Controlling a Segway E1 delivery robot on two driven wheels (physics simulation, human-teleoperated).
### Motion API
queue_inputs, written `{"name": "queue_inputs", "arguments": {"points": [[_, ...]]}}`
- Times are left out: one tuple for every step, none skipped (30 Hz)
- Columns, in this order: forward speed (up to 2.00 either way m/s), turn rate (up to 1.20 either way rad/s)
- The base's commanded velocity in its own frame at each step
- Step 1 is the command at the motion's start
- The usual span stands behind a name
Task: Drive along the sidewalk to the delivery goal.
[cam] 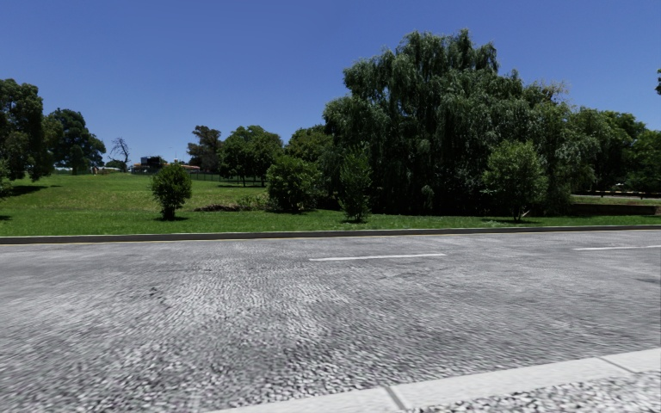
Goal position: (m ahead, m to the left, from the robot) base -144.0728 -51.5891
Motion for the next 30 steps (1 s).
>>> {"name": "queue_inputs", "arguments": {"points": [[0.00,0.00],[0.00,0.00],[0.00,0.00],[0.00,0.00],[0.00,0.00],[0.00,0.00],[0.00,0.00],[0.00,0.00],[0.00,0.00],[0.00,0.00],[0.00,0.00],[0.00,0.00],[0.00,0.00],[0.00,0.00],[0.00,0.00],[0.00,0.00],[0.00,0.00],[0.00,0.00],[0.00,0.00],[0.00,0.00],[0.00,0.00],[0.00,0.00],[0.00,0.00],[0.00,0.00],[0.00,0.00],[0.00,0.00],[0.00,0.00],[0.00,0.00],[0.00,0.00],[0.00,0.00]]}}
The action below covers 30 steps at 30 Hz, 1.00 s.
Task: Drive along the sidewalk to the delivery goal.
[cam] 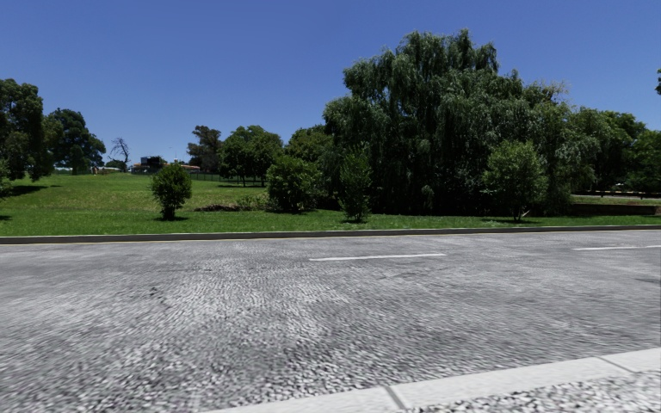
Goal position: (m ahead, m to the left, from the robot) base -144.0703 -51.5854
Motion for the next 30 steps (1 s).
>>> {"name": "queue_inputs", "arguments": {"points": [[0.00,0.00],[0.00,0.00],[0.00,-0.03],[0.00,-0.04],[0.00,-0.04],[0.00,-0.04],[0.00,-0.04],[0.00,-0.04],[0.00,-0.03],[0.00,-0.03],[0.00,-0.03],[0.00,-0.03],[0.00,-0.03],[0.00,-0.03],[0.00,-0.02],[0.00,-0.02],[0.00,-0.02],[0.00,-0.02],[0.00,-0.02],[0.00,-0.02],[0.00,-0.02],[0.00,-0.02],[0.00,-0.02],[0.00,-0.02],[0.00,-0.02],[0.00,-0.02],[0.00,-0.07],[0.00,-0.17],[0.00,-0.21],[0.00,-0.21]]}}
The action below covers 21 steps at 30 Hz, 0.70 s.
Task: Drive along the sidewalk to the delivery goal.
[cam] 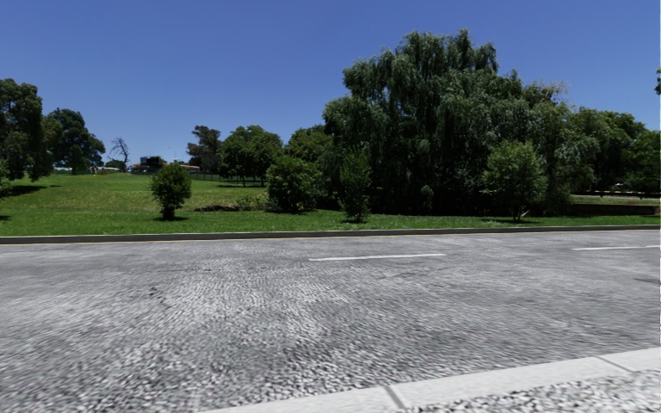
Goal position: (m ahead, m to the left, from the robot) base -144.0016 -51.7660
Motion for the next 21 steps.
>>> {"name": "queue_inputs", "arguments": {"points": [[0.00,-0.23],[0.00,-0.23],[0.00,-0.23],[0.00,-0.25],[0.00,-0.27],[0.00,-0.34],[0.00,-0.34],[0.00,-0.39],[0.00,-0.45],[0.00,-0.47],[0.00,-0.47],[0.00,-0.49],[0.00,-0.50],[0.00,-0.52],[0.00,-0.52],[0.00,-0.52],[0.00,-0.55],[0.00,-0.60],[0.00,-0.60],[0.00,-0.63],[0.00,-0.64]]}}
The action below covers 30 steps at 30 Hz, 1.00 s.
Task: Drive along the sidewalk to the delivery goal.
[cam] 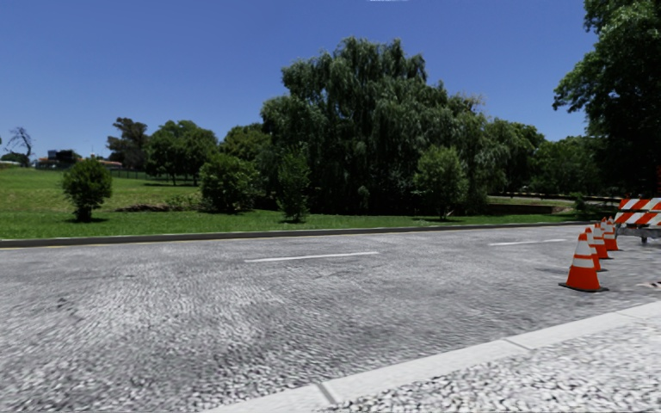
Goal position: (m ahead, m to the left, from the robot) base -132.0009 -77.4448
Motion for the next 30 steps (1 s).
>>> {"name": "queue_inputs", "arguments": {"points": [[0.00,-0.64],[0.00,-0.64],[0.00,-0.64],[0.00,-0.64],[0.00,-0.64],[0.00,-0.64],[0.00,-0.64],[0.00,-0.64],[0.00,-0.64],[0.00,-0.64],[0.00,-0.64],[0.00,-0.64],[0.00,-0.64],[0.00,-0.64],[0.00,-0.64],[0.00,-0.64],[0.00,-0.64],[0.00,-0.66],[0.00,-0.69],[0.00,-0.69],[0.00,-0.71],[0.00,-0.75],[0.00,-0.77],[0.00,-0.77],[0.00,-0.77],[0.00,-0.76],[0.00,-0.75],[0.00,-0.75],[0.00,-0.75],[0.00,-0.75]]}}
